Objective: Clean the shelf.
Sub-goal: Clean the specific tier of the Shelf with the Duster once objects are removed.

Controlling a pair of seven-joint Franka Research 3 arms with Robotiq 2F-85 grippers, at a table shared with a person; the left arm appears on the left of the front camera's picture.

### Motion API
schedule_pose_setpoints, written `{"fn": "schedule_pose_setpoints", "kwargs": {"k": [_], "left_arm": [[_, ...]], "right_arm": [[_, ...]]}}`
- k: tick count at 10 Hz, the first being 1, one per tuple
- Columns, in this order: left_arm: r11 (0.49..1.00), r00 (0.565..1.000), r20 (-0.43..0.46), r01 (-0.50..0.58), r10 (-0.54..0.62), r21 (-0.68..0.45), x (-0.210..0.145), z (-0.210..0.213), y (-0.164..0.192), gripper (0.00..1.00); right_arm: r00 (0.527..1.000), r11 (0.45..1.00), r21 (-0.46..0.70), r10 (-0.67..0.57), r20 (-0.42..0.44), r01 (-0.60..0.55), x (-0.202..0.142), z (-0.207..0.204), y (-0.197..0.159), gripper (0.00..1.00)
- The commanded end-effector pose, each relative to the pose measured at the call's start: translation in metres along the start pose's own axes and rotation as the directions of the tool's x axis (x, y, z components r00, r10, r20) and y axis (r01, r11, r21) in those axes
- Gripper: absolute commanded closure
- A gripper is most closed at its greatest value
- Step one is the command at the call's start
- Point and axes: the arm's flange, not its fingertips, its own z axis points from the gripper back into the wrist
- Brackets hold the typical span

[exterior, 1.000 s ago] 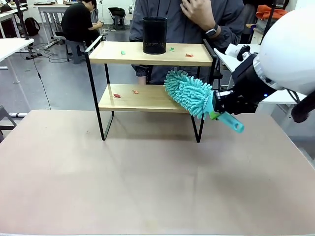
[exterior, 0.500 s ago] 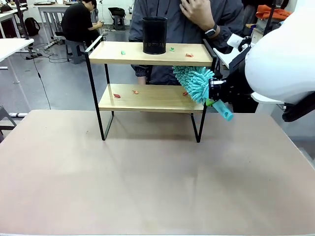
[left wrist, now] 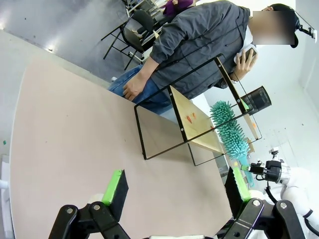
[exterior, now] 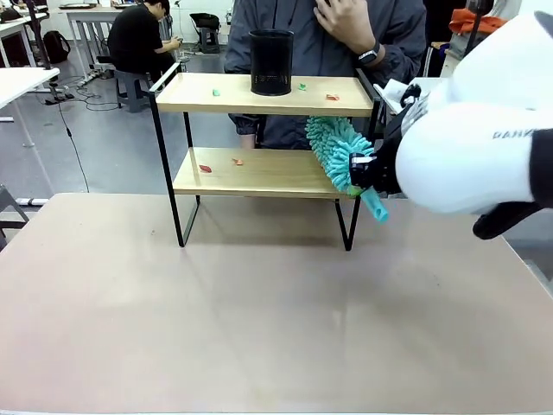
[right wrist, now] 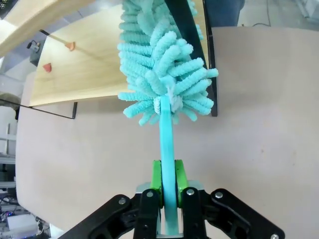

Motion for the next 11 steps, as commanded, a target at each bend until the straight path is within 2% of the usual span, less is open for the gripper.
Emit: {"fn": "schedule_pose_setpoints", "kwargs": {"k": [1,3,7,11], "left_arm": [[1.0,1.0,0.019,0.021,-0.021,-0.015,-0.002,-0.003,0.0,0.0],[1.0,1.0,0.019,0.021,-0.021,-0.015,-0.002,-0.003,0.0,0.0],[1.0,1.0,0.019,0.021,-0.021,-0.015,-0.002,-0.003,0.0,0.0],[1.0,1.0,0.019,0.021,-0.021,-0.015,-0.002,-0.003,0.0,0.0]], "right_arm": [[0.999,0.999,-0.042,-0.023,0.022,0.024,-0.004,-0.022,0.012,0.87],[1.0,0.998,-0.056,-0.022,0.01,0.023,-0.006,-0.032,0.016,0.87],[1.0,1.0,-0.004,-0.025,-0.01,0.025,-0.004,-0.033,0.021,0.87],[0.998,0.998,0.05,0.038,-0.056,-0.035,-0.005,-0.046,0.055,0.87]]}}
